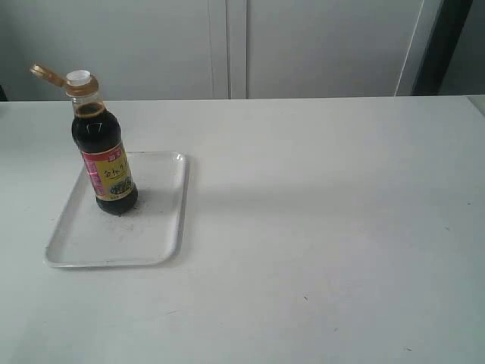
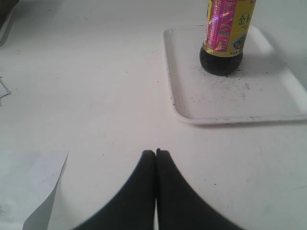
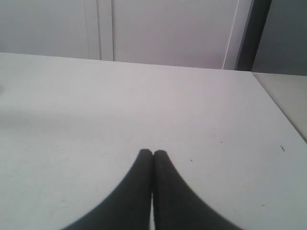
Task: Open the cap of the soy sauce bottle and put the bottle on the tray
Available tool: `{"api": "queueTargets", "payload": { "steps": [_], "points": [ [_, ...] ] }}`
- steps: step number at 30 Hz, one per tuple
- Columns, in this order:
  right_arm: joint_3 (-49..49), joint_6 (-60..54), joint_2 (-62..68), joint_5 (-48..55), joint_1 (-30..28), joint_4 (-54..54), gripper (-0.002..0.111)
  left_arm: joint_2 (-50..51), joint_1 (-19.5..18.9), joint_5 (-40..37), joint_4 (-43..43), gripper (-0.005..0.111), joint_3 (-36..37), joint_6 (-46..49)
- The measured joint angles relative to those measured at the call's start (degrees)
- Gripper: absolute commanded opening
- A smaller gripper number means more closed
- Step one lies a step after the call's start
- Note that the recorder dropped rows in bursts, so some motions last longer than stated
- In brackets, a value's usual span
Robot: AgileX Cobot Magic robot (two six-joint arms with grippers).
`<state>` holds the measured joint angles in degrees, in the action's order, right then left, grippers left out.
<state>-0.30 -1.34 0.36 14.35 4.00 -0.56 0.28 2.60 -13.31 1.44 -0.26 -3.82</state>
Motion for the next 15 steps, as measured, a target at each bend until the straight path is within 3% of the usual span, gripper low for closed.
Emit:
{"api": "queueTargets", "payload": {
  "steps": [15],
  "points": [
    [0.00, 0.21, 0.00, 5.45, 0.00, 0.21, 0.000, 0.00, 0.00, 0.00, 0.00, 0.000, 0.00, 0.00]
  ]
}}
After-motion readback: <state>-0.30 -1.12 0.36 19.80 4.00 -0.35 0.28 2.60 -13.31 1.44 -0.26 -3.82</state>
